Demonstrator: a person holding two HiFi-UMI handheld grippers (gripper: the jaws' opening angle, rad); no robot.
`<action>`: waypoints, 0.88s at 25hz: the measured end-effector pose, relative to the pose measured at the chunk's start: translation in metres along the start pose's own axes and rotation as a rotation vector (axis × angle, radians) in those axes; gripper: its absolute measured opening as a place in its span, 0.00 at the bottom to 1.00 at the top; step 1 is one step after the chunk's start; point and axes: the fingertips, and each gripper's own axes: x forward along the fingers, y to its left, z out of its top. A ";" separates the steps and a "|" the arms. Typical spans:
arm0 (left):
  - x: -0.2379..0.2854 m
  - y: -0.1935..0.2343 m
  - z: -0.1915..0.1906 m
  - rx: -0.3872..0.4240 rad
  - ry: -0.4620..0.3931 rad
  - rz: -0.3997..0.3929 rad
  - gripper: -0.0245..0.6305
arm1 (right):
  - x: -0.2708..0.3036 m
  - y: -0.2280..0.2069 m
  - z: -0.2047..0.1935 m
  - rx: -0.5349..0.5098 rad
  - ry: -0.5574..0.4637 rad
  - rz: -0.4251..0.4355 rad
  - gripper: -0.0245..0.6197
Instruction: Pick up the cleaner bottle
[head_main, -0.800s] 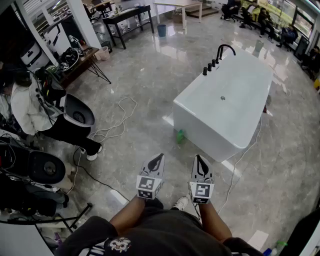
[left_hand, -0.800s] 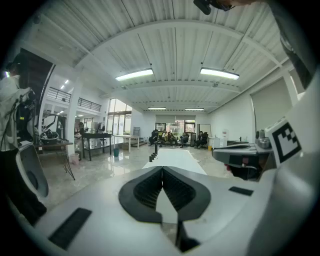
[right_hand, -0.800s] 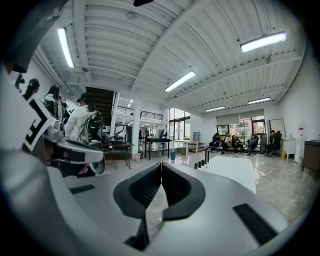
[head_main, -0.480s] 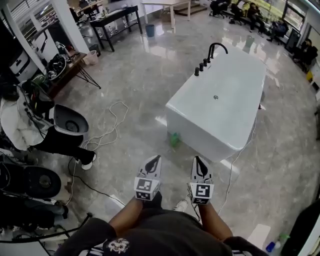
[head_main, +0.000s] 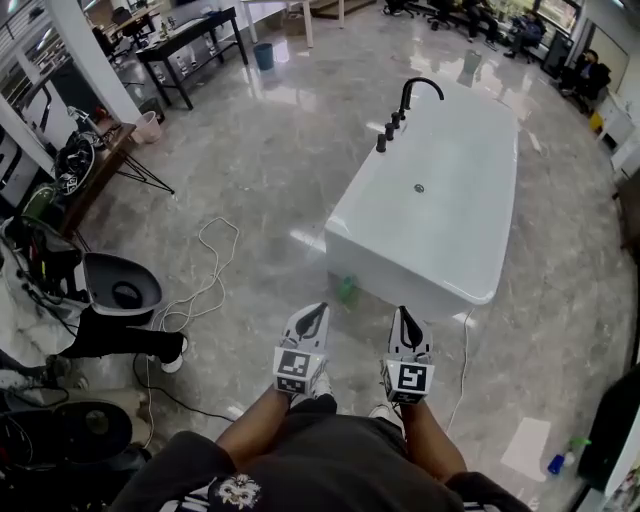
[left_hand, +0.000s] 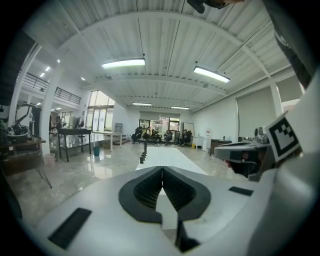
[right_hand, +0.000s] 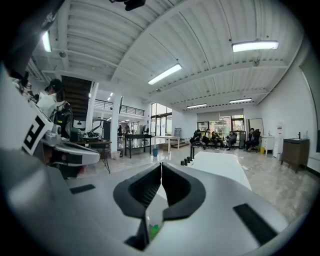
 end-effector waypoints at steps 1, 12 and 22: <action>0.009 0.006 0.003 -0.002 0.004 -0.014 0.05 | 0.009 0.000 0.001 0.002 0.003 -0.014 0.06; 0.062 0.015 0.015 -0.002 0.029 -0.134 0.05 | 0.031 -0.014 0.006 0.024 0.043 -0.121 0.06; 0.088 -0.019 0.001 -0.019 0.065 -0.090 0.05 | 0.026 -0.063 -0.009 0.039 0.049 -0.106 0.06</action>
